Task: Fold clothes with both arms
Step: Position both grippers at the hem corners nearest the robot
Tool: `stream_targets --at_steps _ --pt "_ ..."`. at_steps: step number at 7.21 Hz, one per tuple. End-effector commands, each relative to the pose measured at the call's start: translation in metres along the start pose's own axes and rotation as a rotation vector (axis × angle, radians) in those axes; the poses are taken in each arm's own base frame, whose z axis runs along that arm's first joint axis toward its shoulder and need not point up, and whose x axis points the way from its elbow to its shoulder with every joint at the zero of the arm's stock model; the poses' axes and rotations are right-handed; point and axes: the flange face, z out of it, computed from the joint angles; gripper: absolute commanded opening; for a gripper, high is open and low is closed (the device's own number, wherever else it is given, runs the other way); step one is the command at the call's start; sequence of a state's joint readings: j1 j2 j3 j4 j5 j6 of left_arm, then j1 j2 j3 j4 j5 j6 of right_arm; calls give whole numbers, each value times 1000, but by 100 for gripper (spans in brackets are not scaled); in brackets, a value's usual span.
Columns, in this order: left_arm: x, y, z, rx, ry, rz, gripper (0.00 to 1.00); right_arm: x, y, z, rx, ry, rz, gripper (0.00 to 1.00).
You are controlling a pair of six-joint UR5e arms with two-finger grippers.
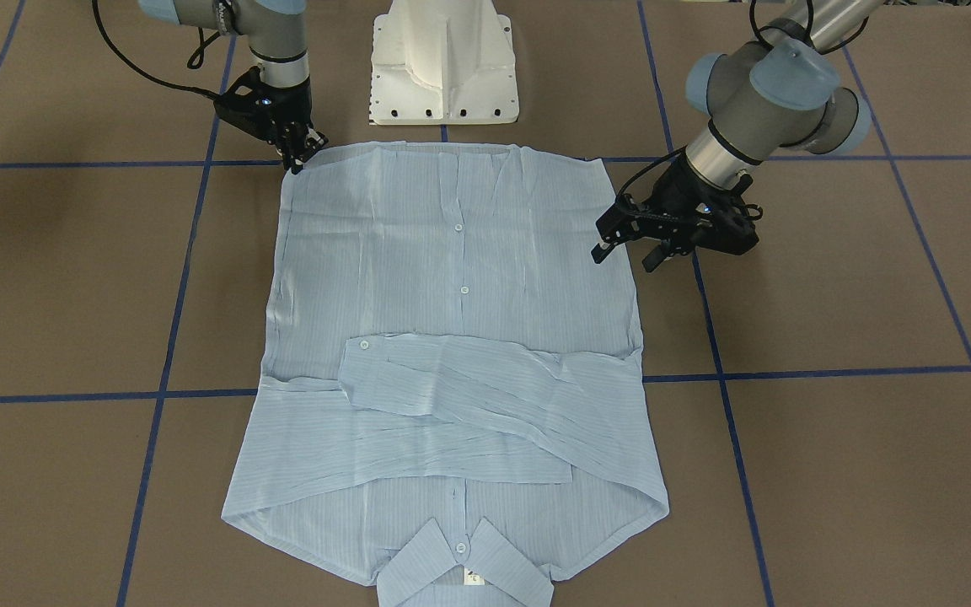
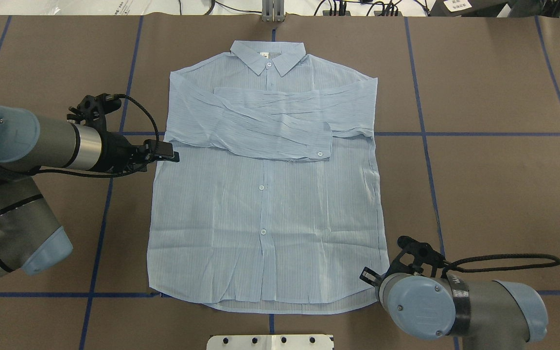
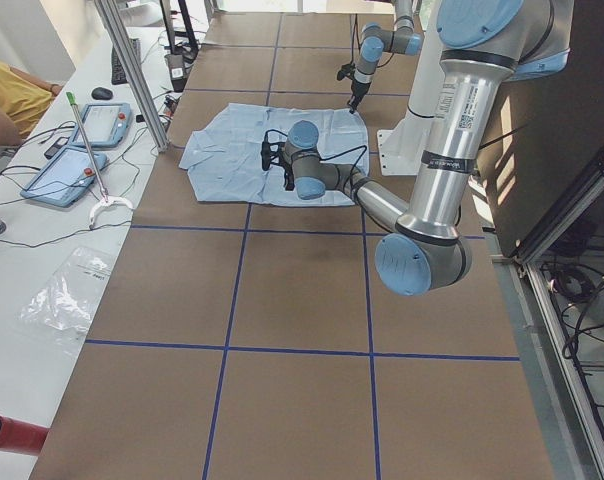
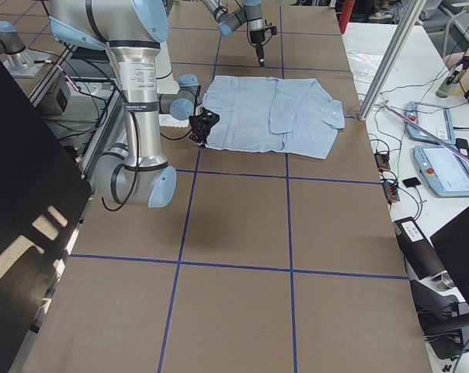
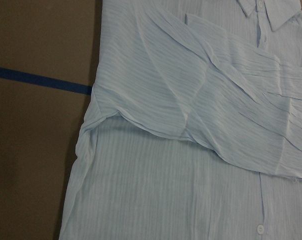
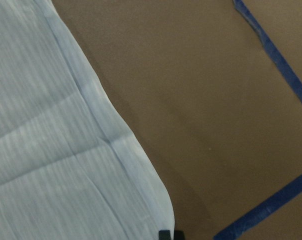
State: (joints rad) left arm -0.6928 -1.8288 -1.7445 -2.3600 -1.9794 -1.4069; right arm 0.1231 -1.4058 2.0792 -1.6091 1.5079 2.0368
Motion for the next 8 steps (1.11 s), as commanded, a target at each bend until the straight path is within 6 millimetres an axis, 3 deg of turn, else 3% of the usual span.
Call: stream_targets --at_steps 1,2,3,4,6,8 --pt "1 1 0 -2 -62 -57 98 1 2 -10 -13 -12 -4 0" --pt "5 10 -7 -16 -62 -66 98 4 -1 -21 -24 -27 -6 0" --pt "5 32 1 -52 -117 -133 91 6 -2 -29 -37 -36 -8 0" --pt "13 69 23 -60 -150 -142 91 5 -5 -30 -37 -36 -5 0" --pt "5 145 33 -106 -190 -172 90 6 -5 -29 -41 -33 -6 0" --pt "-15 183 29 -128 -245 -181 88 5 -4 -30 -42 -35 -5 0"
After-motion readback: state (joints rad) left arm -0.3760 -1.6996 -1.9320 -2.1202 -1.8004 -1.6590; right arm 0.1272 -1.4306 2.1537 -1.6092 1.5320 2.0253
